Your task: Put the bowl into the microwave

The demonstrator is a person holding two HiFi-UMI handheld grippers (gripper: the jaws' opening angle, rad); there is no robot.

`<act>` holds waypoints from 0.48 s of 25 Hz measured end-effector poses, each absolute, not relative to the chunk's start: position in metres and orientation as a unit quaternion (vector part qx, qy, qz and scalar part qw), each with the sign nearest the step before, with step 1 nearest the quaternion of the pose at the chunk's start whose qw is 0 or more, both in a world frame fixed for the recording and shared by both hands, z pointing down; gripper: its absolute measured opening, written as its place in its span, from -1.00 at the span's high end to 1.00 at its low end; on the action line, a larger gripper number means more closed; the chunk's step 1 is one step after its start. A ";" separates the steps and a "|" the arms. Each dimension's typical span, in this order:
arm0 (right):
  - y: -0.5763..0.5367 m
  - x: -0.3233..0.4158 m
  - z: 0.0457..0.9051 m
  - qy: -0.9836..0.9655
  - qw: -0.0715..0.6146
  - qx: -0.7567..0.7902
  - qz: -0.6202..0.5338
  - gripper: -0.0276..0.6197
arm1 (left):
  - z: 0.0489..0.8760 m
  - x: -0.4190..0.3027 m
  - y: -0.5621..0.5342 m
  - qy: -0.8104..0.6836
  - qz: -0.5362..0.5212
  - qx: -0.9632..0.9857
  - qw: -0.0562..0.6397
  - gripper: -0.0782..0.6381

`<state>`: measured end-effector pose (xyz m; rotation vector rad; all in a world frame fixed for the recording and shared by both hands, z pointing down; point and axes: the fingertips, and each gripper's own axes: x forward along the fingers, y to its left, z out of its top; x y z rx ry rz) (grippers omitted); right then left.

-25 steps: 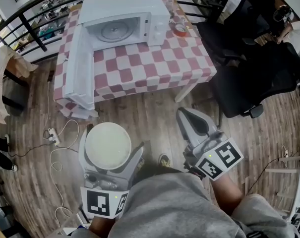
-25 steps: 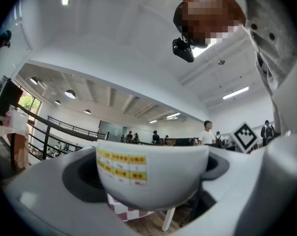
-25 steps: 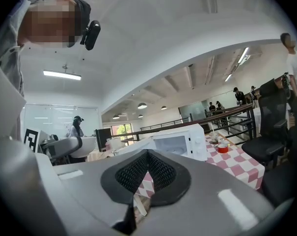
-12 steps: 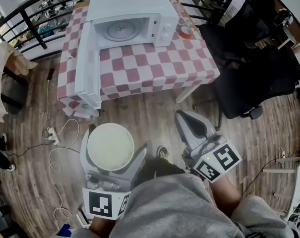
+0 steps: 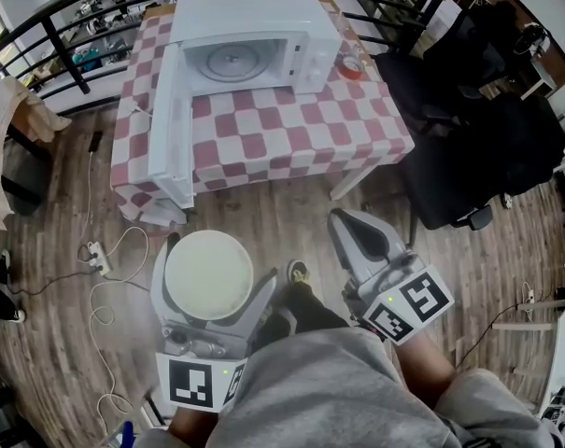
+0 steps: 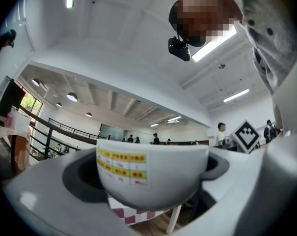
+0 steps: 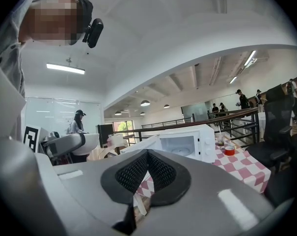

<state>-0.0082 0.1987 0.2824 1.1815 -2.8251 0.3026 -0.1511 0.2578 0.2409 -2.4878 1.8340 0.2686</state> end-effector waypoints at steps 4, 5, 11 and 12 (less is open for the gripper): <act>0.197 -0.008 0.283 -0.918 0.031 0.381 0.101 0.91 | 0.238 -0.151 0.255 0.593 0.090 -0.800 0.020 -0.70; 0.196 -0.008 0.284 -0.919 0.030 0.380 0.101 0.91 | 0.238 -0.152 0.254 0.595 0.090 -0.799 0.021 -0.70; 0.188 -0.002 0.286 -0.919 0.025 0.380 0.104 0.91 | 0.240 -0.150 0.244 0.600 0.085 -0.795 0.020 -0.70; 0.185 0.000 0.287 -0.919 0.024 0.380 0.105 0.91 | 0.240 -0.148 0.242 0.600 0.083 -0.796 0.020 -0.70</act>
